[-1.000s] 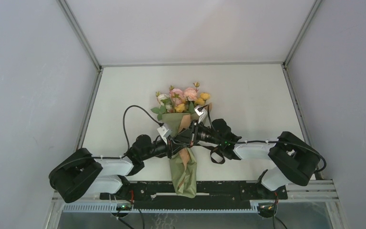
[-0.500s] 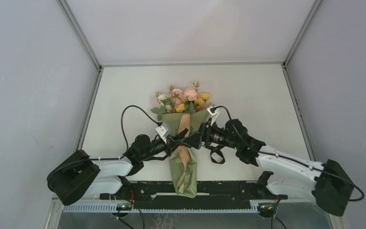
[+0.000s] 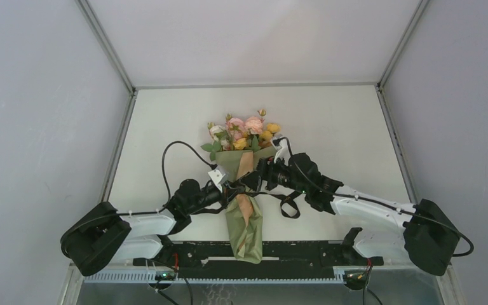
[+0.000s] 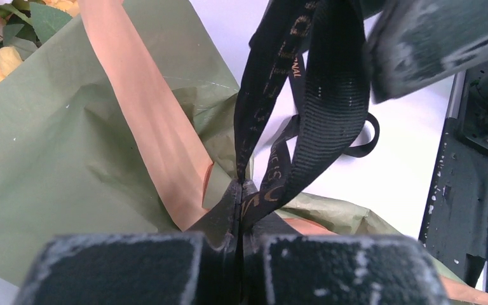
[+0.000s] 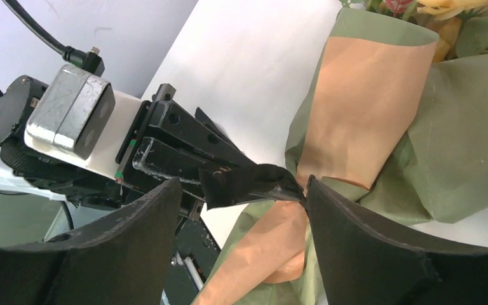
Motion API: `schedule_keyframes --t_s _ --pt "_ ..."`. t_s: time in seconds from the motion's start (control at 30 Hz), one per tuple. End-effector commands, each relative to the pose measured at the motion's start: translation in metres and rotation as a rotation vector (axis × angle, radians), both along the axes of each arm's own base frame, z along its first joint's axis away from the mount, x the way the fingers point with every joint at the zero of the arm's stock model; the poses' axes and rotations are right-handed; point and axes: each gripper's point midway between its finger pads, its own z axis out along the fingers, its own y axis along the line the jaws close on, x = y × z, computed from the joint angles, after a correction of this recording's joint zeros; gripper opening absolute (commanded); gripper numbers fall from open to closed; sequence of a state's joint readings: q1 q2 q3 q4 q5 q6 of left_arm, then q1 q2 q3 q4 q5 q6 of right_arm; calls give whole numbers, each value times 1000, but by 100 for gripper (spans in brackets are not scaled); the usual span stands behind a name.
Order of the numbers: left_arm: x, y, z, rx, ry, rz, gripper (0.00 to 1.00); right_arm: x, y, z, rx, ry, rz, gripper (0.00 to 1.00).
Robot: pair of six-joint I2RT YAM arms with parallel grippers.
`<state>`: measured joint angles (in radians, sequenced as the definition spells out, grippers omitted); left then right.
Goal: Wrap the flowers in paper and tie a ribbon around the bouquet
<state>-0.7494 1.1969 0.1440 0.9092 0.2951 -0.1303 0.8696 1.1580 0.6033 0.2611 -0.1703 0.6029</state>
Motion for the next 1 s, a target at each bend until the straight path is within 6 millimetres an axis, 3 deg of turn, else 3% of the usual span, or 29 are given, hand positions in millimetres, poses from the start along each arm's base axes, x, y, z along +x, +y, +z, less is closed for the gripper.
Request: schedule_keyframes --t_s 0.0,0.03,0.17,0.23,0.27,0.3,0.4,0.47,0.57,0.7,0.8,0.97 --pt "6 -4 21 -32 -76 -6 0 8 19 40 108 -93 52 74" --pt "6 -4 21 -32 -76 -6 0 6 24 41 112 -93 80 68" --pt "7 -2 21 -29 -75 6 0 -7 34 34 99 -52 190 26" --pt "5 -3 22 -31 -79 -9 0 -10 33 33 89 -49 207 15" --pt "2 -4 23 -33 -83 -29 0 -10 31 32 79 -52 204 1" --pt "-6 -7 25 -37 -95 -76 5 -8 27 30 63 -59 193 0" --pt "-35 -12 34 -39 -158 -247 51 -3 15 23 13 -68 187 0" --pt "-40 -10 32 -15 -139 -265 66 -4 7 19 -10 -79 220 0" --pt "-41 -4 36 8 -161 -281 68 -8 1 18 -20 -106 294 0" --pt "-40 -4 58 -64 -78 -302 73 -13 -1 23 -14 -164 357 0" --pt "-30 -8 67 -113 -49 -258 77 -20 2 30 14 -195 413 0" --pt "-15 -21 71 -112 -102 -259 66 -27 5 28 23 -200 467 0"
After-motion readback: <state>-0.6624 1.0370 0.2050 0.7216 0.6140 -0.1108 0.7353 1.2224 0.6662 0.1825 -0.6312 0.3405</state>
